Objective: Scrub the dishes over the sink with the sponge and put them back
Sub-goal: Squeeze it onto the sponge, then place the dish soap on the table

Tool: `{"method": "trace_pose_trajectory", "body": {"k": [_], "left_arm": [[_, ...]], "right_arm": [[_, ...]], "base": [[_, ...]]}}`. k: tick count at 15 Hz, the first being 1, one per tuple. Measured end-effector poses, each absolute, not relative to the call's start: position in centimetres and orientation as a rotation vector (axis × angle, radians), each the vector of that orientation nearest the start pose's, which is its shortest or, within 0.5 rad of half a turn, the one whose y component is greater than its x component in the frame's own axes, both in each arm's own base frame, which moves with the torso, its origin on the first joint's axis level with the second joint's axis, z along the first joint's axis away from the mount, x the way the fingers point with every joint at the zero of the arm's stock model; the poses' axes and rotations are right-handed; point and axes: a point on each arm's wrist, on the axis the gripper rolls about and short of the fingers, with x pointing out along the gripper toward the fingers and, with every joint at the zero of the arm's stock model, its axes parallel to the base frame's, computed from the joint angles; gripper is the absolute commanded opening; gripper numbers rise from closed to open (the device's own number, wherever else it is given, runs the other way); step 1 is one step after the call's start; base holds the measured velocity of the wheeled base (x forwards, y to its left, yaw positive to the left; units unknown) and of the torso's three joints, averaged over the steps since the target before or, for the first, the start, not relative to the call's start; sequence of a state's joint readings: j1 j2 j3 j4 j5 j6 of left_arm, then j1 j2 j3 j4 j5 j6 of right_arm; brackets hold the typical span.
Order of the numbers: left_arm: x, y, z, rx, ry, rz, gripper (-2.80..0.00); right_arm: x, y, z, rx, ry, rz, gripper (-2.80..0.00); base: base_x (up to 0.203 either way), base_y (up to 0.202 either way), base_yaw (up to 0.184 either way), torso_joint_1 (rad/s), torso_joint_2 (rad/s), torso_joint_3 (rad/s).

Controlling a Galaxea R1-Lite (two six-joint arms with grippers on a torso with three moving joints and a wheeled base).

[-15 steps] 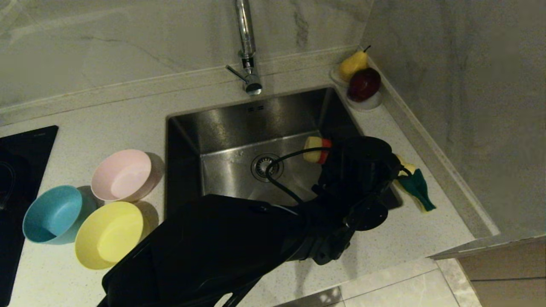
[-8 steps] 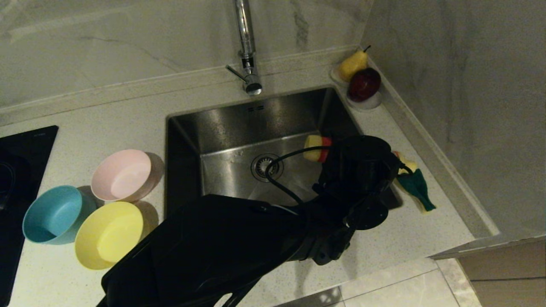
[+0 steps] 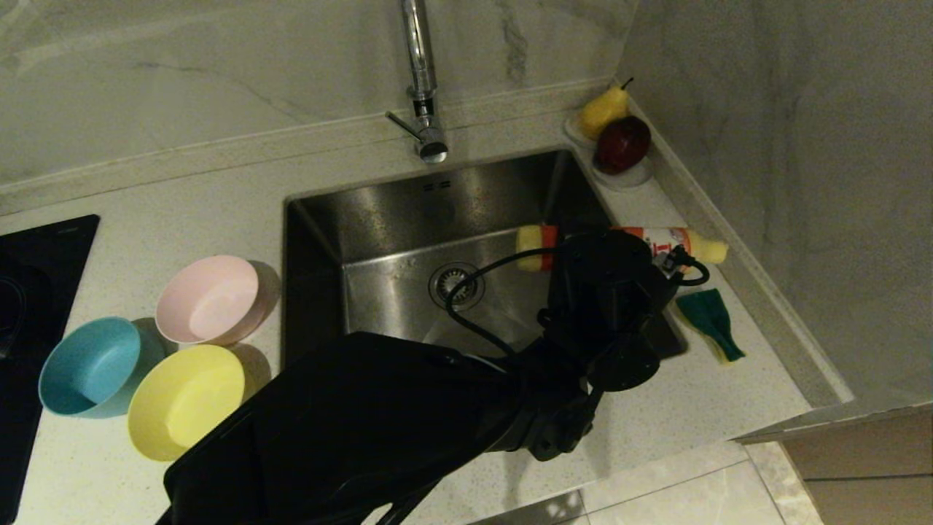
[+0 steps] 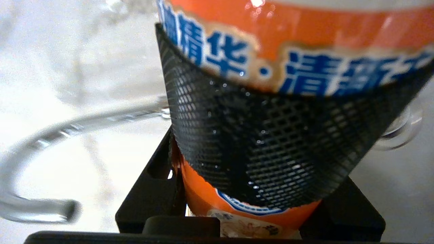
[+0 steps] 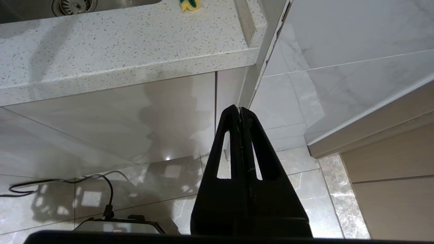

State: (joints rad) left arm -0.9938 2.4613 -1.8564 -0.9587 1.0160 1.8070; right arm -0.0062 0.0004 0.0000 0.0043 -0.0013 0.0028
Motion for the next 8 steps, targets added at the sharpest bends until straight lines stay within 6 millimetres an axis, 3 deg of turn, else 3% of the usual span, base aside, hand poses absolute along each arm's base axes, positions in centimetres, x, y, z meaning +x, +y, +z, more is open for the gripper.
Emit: {"method": "trace_pose_trajectory", "body": {"k": [4, 8], "left_arm": [[29.0, -41.4, 19.0, 1.262, -0.159, 0.141, -2.8], [28.3, -41.1, 22.5, 0.966, -0.295, 0.088, -2.8]], "right_arm": [[-2.3, 0.0, 7.5, 0.003, 0.005, -0.008, -2.8], [-2.3, 0.0, 7.5, 0.003, 0.005, -0.007, -2.8]], "base": [[0.0, 0.0, 0.0, 0.0, 0.0, 0.0], [0.0, 0.0, 0.0, 0.0, 0.0, 0.0]]}}
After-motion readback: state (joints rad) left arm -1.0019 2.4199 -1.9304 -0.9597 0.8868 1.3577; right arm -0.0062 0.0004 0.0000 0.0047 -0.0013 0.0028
